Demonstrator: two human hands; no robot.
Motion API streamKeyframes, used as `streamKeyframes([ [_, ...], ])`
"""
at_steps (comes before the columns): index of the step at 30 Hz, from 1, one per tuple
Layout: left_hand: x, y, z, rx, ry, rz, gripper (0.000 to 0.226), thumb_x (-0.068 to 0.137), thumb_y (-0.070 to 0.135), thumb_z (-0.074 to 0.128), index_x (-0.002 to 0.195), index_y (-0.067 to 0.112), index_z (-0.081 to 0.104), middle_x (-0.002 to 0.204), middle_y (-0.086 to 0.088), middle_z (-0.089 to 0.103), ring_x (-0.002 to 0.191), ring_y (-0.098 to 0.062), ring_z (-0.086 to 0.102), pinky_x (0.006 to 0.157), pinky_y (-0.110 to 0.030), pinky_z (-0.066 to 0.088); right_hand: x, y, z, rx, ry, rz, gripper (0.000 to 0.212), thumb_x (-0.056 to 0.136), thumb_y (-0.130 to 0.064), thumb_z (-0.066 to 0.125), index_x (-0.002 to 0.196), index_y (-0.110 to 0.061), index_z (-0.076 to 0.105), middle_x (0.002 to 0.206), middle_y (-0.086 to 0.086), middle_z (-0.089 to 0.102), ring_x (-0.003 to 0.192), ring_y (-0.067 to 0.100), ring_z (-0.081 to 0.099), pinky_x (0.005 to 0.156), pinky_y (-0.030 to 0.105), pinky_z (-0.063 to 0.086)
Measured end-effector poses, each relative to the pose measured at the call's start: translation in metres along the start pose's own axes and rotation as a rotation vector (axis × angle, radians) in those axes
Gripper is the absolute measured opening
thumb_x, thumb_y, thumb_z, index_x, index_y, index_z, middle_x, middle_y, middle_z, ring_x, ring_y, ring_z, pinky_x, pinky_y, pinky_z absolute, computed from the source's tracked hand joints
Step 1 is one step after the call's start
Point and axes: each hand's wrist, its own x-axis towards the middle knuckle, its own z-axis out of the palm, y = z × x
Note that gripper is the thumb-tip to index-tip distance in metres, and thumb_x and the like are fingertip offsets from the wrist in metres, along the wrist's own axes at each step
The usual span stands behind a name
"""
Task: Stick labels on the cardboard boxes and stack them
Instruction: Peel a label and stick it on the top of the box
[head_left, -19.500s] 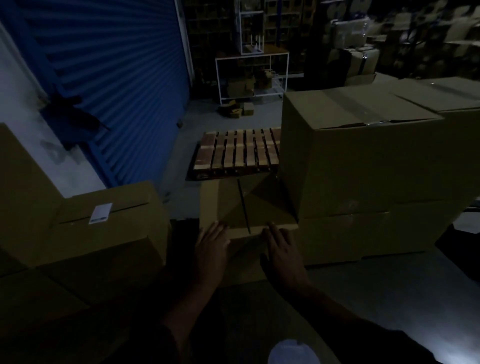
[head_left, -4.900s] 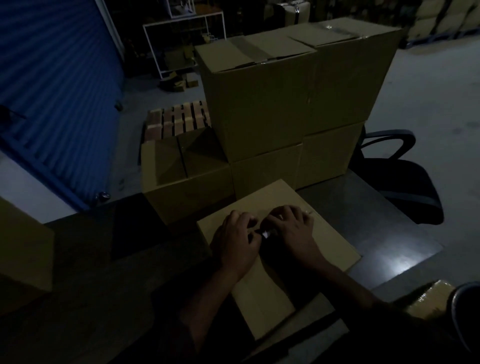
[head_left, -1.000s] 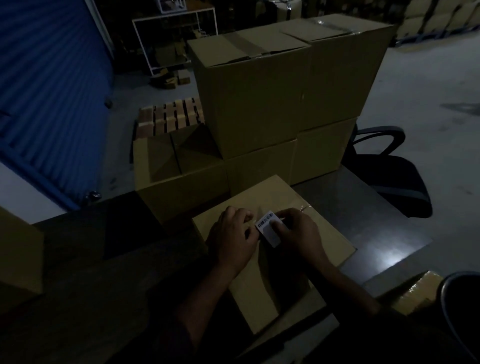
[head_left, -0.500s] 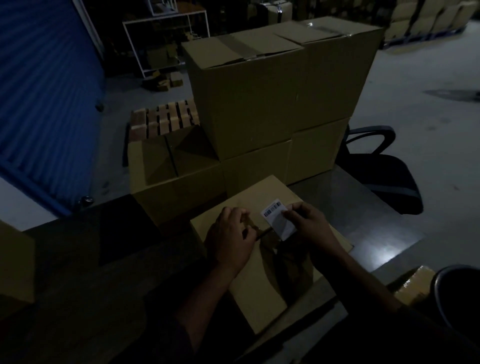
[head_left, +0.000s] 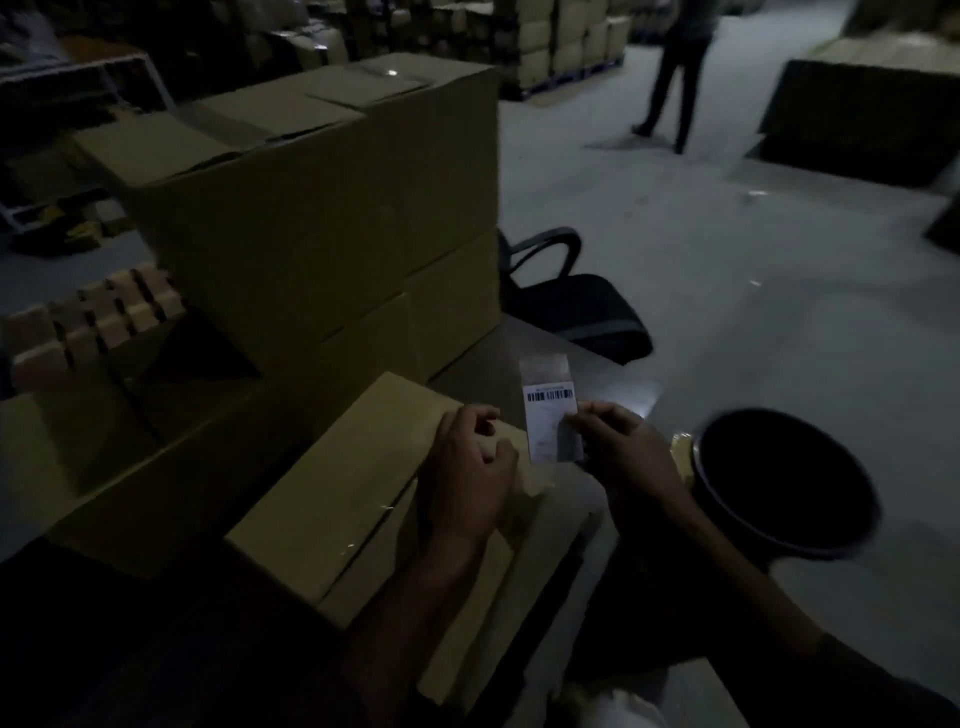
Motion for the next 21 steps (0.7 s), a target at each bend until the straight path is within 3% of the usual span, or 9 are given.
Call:
streamKeyframes([
  [2,0.002,0.02,0.024,0.001,-0.036,0.075,0.033,0.093,0.025,0.068,0.124,0.032,0.061,0.12,0.011,0.059,0.095,-0.007,0.061,0.077,-0.032,0.053,0.001,0.001,-0.029,0.035,0.12,-0.018,0.003,0.092,-0.011,0.071,0.092,-0.013,0.071,0.094,0.009,0.075,0.085,0.023,0.069,0.071,0.031,0.054],
  [5,0.0,0.049,0.066,-0.01,-0.118,0.142,0.029,0.094,0.025,0.067,0.122,0.029,0.062,0.118,0.01,0.058,0.086,-0.006,0.06,0.074,-0.033,0.052,0.01,0.006,-0.078,0.083,0.245,-0.008,0.005,0.092,-0.007,0.069,0.089,-0.011,0.071,0.088,0.011,0.073,0.071,0.017,0.069,0.058,0.025,0.054],
  [10,-0.003,0.085,0.157,0.014,-0.279,0.147,0.025,0.092,0.028,0.065,0.116,0.031,0.059,0.111,0.009,0.055,0.09,-0.014,0.061,0.077,-0.037,0.056,0.045,0.021,-0.176,-0.018,0.425,0.029,0.009,0.093,-0.016,0.071,0.097,-0.009,0.075,0.1,0.02,0.075,0.089,0.035,0.071,0.076,0.049,0.059],
  [13,-0.002,0.101,0.226,0.041,-0.398,0.103,0.026,0.087,0.031,0.062,0.112,0.027,0.064,0.11,0.005,0.062,0.093,-0.02,0.065,0.081,-0.039,0.057,0.074,0.035,-0.235,-0.112,0.516,0.068,0.008,0.096,-0.011,0.066,0.097,-0.005,0.072,0.092,0.016,0.072,0.071,0.02,0.064,0.051,0.028,0.057],
  [14,-0.001,0.106,0.249,0.042,-0.434,0.081,0.027,0.085,0.031,0.062,0.111,0.025,0.066,0.109,0.003,0.065,0.094,-0.022,0.066,0.082,-0.04,0.056,0.086,0.044,-0.253,-0.142,0.547,0.086,0.009,0.096,-0.01,0.066,0.098,-0.004,0.072,0.093,0.016,0.072,0.07,0.017,0.063,0.05,0.024,0.054],
  [18,0.002,0.115,0.337,0.15,-0.595,0.001,0.028,0.089,0.027,0.069,0.116,0.025,0.067,0.111,0.002,0.067,0.1,-0.022,0.067,0.086,-0.036,0.055,0.132,0.076,-0.312,-0.347,0.548,0.173,0.007,0.092,-0.015,0.068,0.093,-0.009,0.073,0.098,0.012,0.074,0.082,0.021,0.065,0.07,0.03,0.049],
  [21,0.005,0.114,0.377,0.221,-0.685,-0.048,0.027,0.09,0.029,0.068,0.117,0.026,0.066,0.109,0.003,0.068,0.1,-0.021,0.066,0.089,-0.038,0.056,0.159,0.093,-0.346,-0.508,0.537,0.222,0.006,0.091,-0.017,0.069,0.086,-0.014,0.072,0.087,0.007,0.071,0.087,0.026,0.067,0.072,0.03,0.047],
])
